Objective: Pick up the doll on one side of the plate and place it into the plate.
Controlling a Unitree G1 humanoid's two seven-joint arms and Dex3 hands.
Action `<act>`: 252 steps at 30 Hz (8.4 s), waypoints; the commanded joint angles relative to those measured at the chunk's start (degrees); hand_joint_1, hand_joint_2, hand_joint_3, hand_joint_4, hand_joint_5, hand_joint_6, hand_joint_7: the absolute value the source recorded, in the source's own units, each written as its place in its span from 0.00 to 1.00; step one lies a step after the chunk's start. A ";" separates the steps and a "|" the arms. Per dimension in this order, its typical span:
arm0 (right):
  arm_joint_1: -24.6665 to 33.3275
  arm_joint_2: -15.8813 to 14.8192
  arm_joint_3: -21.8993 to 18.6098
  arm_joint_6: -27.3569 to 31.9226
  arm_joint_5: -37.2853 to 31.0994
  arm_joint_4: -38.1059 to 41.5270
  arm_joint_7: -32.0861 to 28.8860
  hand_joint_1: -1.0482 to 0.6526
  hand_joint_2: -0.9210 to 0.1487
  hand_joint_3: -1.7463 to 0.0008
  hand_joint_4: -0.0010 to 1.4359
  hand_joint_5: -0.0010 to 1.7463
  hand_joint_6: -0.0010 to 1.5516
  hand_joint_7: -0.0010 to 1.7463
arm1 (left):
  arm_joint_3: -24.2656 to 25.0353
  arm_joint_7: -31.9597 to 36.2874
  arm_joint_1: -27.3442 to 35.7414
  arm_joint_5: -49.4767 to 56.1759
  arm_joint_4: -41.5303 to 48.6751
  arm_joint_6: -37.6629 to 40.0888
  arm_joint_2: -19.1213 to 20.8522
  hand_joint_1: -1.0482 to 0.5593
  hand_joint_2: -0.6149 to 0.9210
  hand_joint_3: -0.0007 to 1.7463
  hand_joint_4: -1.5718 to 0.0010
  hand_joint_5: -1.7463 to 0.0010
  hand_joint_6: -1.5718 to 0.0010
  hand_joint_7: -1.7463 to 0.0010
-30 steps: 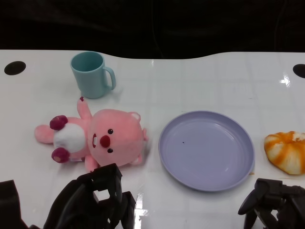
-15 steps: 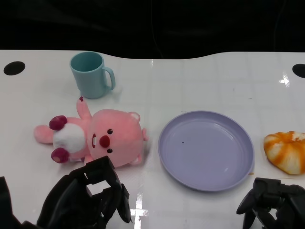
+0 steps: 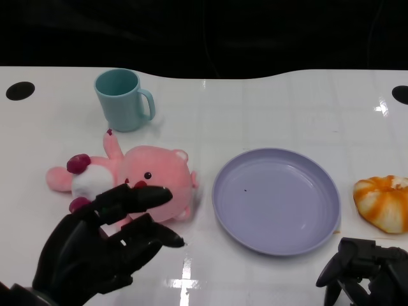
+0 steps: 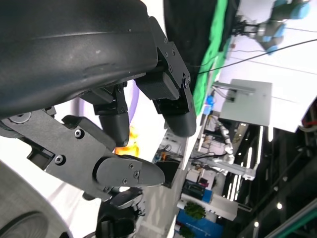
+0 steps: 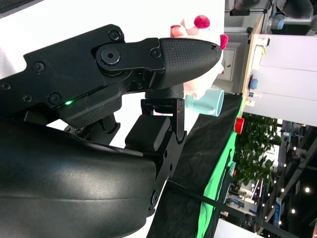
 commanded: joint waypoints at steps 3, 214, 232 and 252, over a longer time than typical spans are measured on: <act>-0.11 -0.29 -0.52 1.29 0.98 -0.45 -0.11 0.05 0.00 0.78 0.70 0.78 0.65 0.59 | 1.72 1.20 -2.03 5.83 -1.39 -8.06 2.41 0.35 0.99 0.05 0.78 0.50 0.63 0.92; 2.48 -0.26 0.62 0.93 -0.45 -3.54 -1.21 0.04 0.00 0.76 0.67 0.80 0.62 0.62 | -44.42 21.52 -56.23 78.50 44.54 -0.69 -0.65 0.01 1.00 0.34 1.00 0.96 0.97 1.00; 2.61 -0.34 0.16 1.12 -0.59 -3.90 -1.21 0.04 0.00 0.76 0.67 0.81 0.62 0.62 | -34.44 18.97 -41.31 69.89 20.25 -7.49 9.76 0.02 1.00 0.33 0.96 0.94 0.94 0.98; 2.07 -0.29 0.08 1.59 -0.63 -3.63 -1.06 0.04 0.00 0.75 0.67 0.81 0.62 0.62 | -12.62 14.31 -16.50 24.61 11.08 -23.48 5.73 0.58 0.63 0.76 0.52 0.23 0.51 0.37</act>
